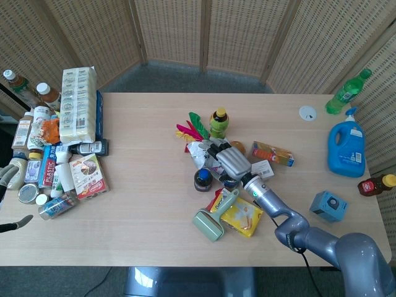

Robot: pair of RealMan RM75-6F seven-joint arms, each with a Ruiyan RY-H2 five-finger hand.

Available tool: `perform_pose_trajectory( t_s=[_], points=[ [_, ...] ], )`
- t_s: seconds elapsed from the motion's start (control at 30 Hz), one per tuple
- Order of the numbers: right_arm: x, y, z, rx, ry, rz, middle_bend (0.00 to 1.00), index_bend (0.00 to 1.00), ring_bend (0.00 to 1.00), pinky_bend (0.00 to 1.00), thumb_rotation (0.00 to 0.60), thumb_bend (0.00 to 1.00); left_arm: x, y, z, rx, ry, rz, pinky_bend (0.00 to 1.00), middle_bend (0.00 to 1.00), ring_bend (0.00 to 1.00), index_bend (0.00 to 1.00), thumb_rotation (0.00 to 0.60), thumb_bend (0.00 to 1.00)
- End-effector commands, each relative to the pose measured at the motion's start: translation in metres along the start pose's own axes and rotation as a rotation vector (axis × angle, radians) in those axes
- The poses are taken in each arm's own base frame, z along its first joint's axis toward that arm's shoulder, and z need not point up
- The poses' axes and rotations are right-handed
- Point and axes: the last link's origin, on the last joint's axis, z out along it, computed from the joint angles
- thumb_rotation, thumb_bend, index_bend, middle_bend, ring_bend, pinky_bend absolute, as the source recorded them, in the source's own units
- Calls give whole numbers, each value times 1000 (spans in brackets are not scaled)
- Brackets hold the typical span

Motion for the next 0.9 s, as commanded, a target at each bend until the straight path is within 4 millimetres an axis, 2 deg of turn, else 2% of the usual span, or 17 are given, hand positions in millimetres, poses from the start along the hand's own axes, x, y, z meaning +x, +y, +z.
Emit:
perform_pose_trajectory(
  t_s=[0.03,0.47,0.5,0.57,0.67,0.9],
  points=[
    [-5,-1,7,2,-20,10,0,0,0,0,600,0,0,-1,1,4,-1,0,0,0,0,0,600,0],
    [-9,5,24,-31,3,45,13,1,0,6,600,0,0,-1,0,6,2,0,0,0,0,0,600,0],
    [-10,6,24,-32,8,44,35,5,0,21,600,0,0,-1,0,6,3,-1,0,0,0,0,600,0],
    [-11,6,24,-30,35,36,149,36,50,119,600,0,0,-1,0,5,2,0,0,0,0,0,600,0],
    [-15,7,24,-30,66,27,342,141,230,304,600,0,0,-1,0,5,2,-1,0,0,0,0,600,0],
    [-22,10,23,-44,91,55,551,357,431,495,600,0,1,0,-1,3,6,1,0,0,0,0,600,0]
  ],
)
